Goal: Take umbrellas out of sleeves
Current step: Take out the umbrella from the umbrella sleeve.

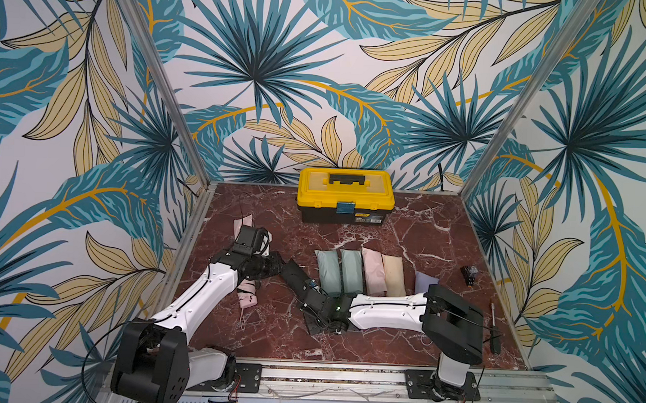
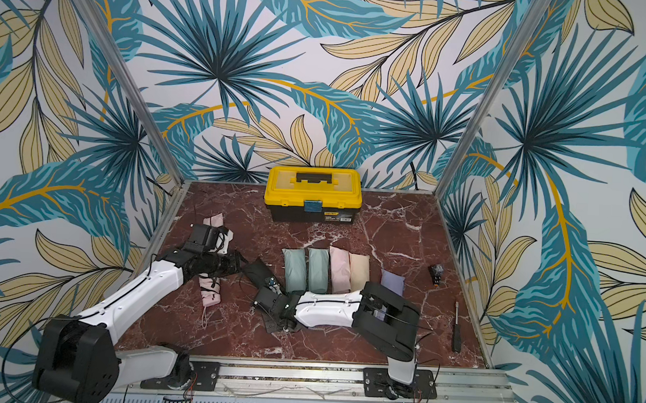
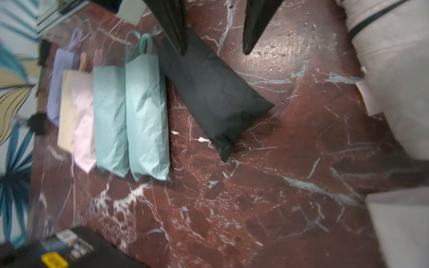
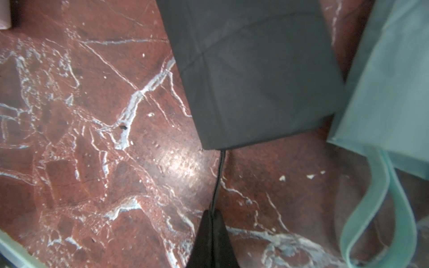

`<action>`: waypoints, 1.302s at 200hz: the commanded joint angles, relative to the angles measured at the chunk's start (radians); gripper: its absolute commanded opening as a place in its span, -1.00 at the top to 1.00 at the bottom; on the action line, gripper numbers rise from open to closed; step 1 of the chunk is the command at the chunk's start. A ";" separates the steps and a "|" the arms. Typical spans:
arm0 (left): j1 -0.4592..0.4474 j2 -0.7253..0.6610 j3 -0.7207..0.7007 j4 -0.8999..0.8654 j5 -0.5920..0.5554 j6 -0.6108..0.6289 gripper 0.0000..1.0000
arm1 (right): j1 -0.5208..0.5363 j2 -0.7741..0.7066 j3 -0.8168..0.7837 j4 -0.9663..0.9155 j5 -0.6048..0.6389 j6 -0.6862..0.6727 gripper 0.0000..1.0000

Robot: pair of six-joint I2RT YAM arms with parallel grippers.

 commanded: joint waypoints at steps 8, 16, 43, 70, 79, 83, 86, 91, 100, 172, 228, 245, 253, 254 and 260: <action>0.038 0.040 -0.084 0.119 -0.006 -0.360 0.19 | -0.002 0.027 -0.026 -0.036 -0.042 -0.006 1.00; 0.039 0.060 -0.097 0.147 0.008 -0.416 0.18 | -0.001 0.027 -0.025 -0.037 -0.044 -0.006 1.00; 0.039 0.135 -0.101 0.165 0.035 -0.593 0.13 | -0.001 0.029 -0.023 -0.041 -0.044 -0.006 1.00; 0.040 0.157 -0.104 0.165 0.023 -0.715 0.00 | -0.001 0.031 -0.020 -0.040 -0.045 -0.003 1.00; 0.040 0.149 -0.108 0.162 0.005 -0.744 -0.02 | -0.001 0.031 -0.018 -0.040 -0.046 -0.002 1.00; 0.040 0.146 -0.110 0.158 -0.005 -0.758 -0.03 | -0.001 0.031 -0.018 -0.039 -0.045 0.000 1.00; 0.040 0.142 -0.111 0.156 -0.012 -0.767 -0.04 | -0.001 0.033 -0.017 -0.038 -0.045 0.000 1.00; 0.040 0.138 -0.111 0.154 -0.023 -0.778 -0.04 | -0.001 0.033 -0.016 -0.037 -0.047 0.001 1.00; 0.040 0.136 -0.101 0.138 -0.040 -0.792 -0.05 | -0.001 0.036 -0.012 -0.035 -0.047 0.001 1.00; 0.044 0.213 0.025 0.043 -0.107 -0.824 -0.06 | -0.001 0.075 0.029 -0.036 -0.074 -0.006 1.00; 0.039 0.286 0.059 0.032 -0.089 -0.842 0.06 | -0.001 0.085 0.051 -0.041 -0.080 -0.016 1.00; 0.032 0.298 0.058 0.032 -0.088 -0.847 0.08 | -0.001 0.088 0.052 -0.039 -0.084 -0.017 1.00; 0.028 0.307 0.062 0.033 -0.088 -0.847 0.08 | -0.001 0.090 0.051 -0.038 -0.084 -0.017 1.00; 0.028 0.308 0.063 0.032 -0.087 -0.848 0.08 | -0.001 0.090 0.050 -0.037 -0.084 -0.016 1.00; 0.025 0.314 0.066 0.032 -0.086 -0.848 0.09 | -0.001 0.090 0.051 -0.035 -0.084 -0.018 1.00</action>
